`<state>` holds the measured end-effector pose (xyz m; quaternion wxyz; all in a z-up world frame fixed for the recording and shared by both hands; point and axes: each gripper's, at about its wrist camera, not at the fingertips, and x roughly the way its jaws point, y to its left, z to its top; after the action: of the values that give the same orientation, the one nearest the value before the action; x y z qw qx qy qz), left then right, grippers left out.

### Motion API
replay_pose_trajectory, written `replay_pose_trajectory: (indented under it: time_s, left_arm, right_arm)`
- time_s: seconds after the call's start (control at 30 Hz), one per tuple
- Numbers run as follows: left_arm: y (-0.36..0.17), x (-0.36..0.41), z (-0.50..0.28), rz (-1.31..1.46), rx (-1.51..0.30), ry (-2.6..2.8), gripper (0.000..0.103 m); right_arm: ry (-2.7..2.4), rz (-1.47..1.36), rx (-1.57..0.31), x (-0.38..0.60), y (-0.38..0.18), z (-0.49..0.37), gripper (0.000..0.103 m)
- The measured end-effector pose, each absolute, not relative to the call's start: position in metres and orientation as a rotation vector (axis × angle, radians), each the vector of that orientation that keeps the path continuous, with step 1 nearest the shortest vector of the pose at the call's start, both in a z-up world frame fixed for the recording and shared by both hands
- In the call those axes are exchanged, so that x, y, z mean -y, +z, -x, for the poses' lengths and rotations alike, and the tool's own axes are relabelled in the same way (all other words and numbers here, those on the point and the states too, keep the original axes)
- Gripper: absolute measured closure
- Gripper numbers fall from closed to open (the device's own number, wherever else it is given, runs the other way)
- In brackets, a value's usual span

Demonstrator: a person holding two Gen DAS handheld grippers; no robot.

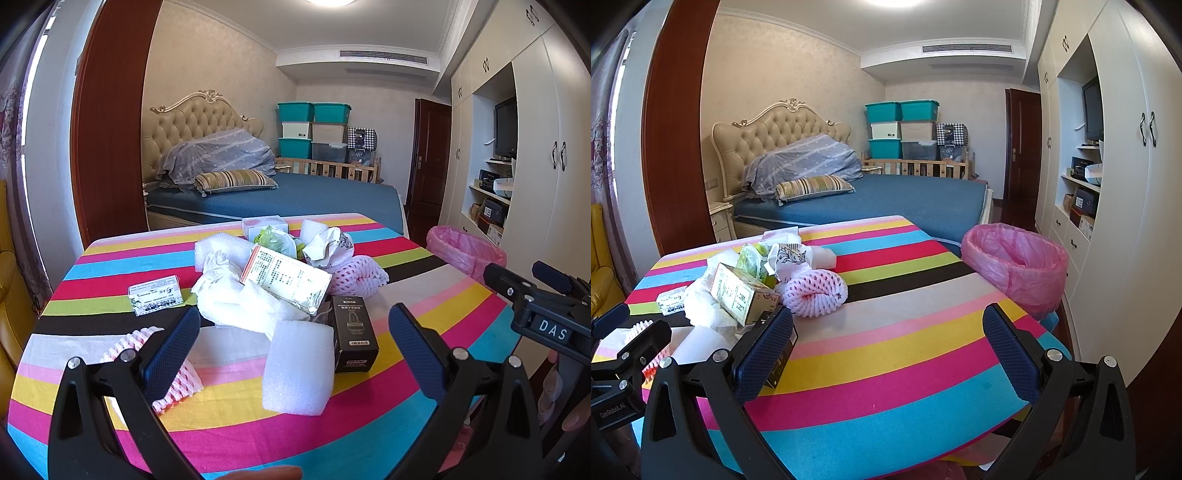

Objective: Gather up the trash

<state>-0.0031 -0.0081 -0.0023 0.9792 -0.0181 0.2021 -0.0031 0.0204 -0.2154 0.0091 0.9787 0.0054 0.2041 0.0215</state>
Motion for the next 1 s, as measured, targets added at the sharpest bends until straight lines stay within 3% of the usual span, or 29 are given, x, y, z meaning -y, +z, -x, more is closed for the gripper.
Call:
replay_pose_trajectory:
  time_s: [1.0]
  left_arm:
    - [-0.004,-0.016,0.014,0.057,-0.407,0.019,0.004]
  right_arm:
    - [0.13,0.002,-0.462,0.199,-0.002,-0.027,0.007]
